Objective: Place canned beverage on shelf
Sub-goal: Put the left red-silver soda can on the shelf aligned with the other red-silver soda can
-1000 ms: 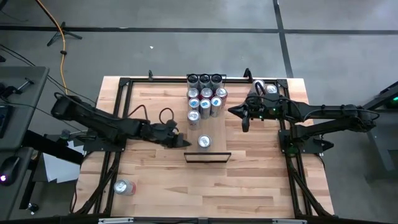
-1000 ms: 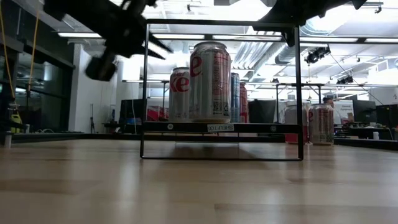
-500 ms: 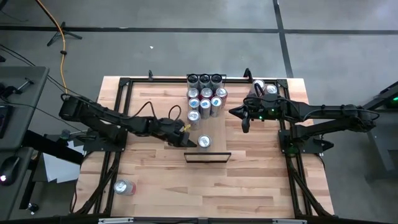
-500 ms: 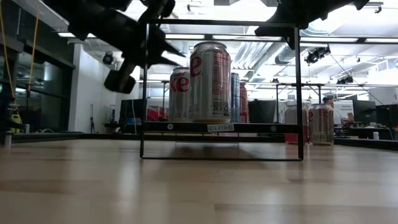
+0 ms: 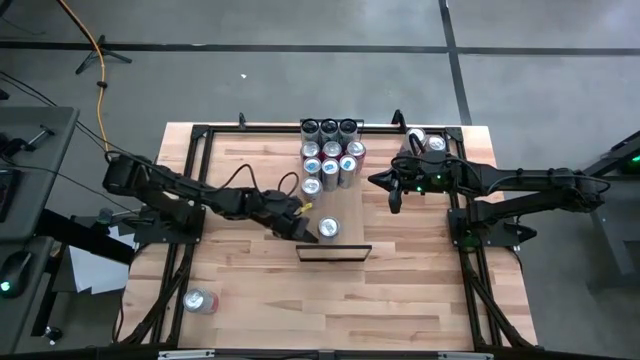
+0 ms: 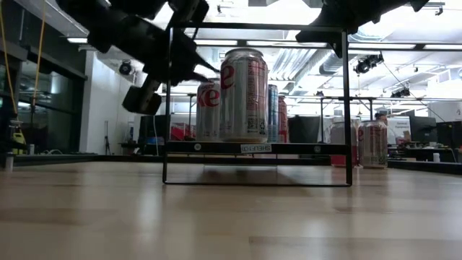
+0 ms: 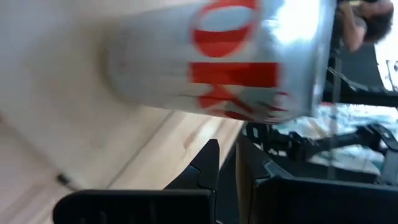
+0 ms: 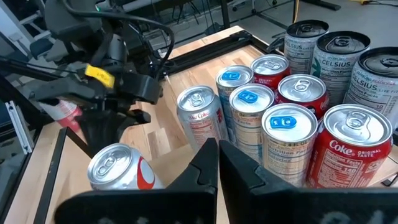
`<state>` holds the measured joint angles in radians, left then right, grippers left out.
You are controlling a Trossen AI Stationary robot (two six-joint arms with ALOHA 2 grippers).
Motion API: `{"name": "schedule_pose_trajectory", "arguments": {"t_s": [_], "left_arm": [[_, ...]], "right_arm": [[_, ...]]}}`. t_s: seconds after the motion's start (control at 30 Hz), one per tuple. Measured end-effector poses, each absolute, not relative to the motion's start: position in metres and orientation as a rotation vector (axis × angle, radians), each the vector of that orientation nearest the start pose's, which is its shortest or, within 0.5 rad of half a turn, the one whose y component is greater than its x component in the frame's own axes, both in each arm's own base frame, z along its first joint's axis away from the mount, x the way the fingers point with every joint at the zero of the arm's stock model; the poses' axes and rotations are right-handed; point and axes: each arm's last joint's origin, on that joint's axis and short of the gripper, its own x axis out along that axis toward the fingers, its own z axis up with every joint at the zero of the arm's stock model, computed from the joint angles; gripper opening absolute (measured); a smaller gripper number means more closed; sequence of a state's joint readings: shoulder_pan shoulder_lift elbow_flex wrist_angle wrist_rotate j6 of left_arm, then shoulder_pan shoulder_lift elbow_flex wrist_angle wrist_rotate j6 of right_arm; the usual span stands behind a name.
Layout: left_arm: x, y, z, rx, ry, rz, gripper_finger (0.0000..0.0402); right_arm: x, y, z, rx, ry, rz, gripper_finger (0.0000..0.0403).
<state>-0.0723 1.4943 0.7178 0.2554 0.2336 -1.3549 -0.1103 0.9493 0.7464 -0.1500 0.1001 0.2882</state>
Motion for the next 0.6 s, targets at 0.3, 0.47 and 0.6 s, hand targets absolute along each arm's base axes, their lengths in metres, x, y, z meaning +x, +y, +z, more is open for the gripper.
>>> {"name": "schedule_pose_trajectory", "arguments": {"t_s": [0.3,0.47,0.6], "left_arm": [[0.312,-0.028,0.192,-1.330,0.649,0.072,0.0000],[0.312,-0.025,0.191,-1.330,0.638,0.090,0.0000],[0.313,-0.021,0.191,-1.339,0.625,0.110,0.0000]], "right_arm": [[0.207,-0.026,0.294,0.289,0.325,-0.259,0.0000],[0.207,-0.026,0.294,0.288,0.325,-0.258,0.0000],[0.207,-0.026,0.294,0.287,0.325,-0.258,0.0000]]}}
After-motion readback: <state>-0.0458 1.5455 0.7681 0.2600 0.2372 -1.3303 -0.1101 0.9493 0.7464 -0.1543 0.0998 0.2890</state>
